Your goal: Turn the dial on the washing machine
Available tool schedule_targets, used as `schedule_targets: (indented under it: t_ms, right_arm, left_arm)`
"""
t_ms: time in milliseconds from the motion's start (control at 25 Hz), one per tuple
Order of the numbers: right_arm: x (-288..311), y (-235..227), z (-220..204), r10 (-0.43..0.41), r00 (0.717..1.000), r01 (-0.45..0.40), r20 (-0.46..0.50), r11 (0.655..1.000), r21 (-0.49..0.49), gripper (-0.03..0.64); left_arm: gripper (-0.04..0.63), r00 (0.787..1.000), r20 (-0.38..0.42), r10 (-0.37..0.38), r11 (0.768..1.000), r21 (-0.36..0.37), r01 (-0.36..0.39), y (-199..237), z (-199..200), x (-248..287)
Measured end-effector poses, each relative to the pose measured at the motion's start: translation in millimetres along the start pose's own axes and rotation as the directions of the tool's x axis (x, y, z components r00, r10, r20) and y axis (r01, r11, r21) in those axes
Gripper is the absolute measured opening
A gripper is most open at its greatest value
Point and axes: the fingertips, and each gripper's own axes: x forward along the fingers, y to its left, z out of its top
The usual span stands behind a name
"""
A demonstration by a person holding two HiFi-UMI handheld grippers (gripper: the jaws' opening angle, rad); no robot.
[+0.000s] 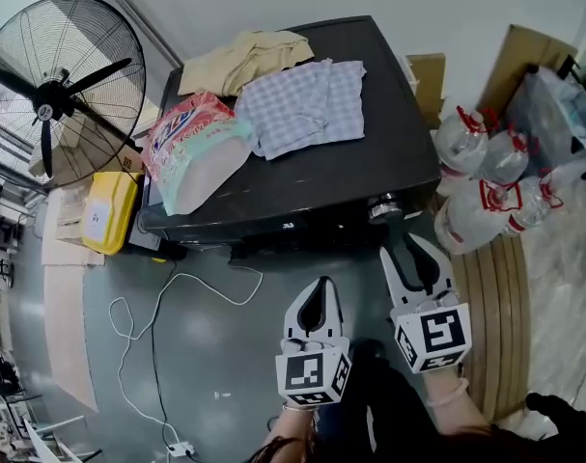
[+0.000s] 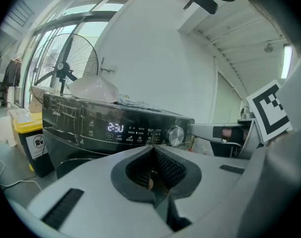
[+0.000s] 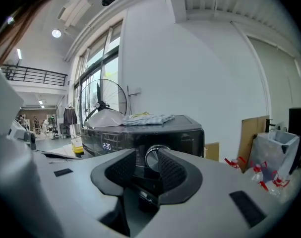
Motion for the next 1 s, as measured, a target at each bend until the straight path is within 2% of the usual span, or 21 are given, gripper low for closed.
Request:
schedule_targets:
  t_ms: [280,760,1000]
  right_arm:
    - [-22,13,18,0.048,0.999,-0.048,-0.008,0.999,0.004,0.123]
    - [-55,29,37,0.050,0.999,-0.050,-0.006,0.998,0.025,0.052]
    - [-82,53,64,0.051,0.998,-0.051,0.028,0.998,0.021,0.037]
  left_arm:
    - [0.015,0.999,-0.044,-0.014,1.000,0.003,0.014,-8,19,-16]
    - [0.015,1.000,0.007,-0.004,0.995,0.101,0.003,-26,69,-52]
    - [0.015,1.000,0.030,-0.006,0.997,0.080,0.003,-31,87,-90]
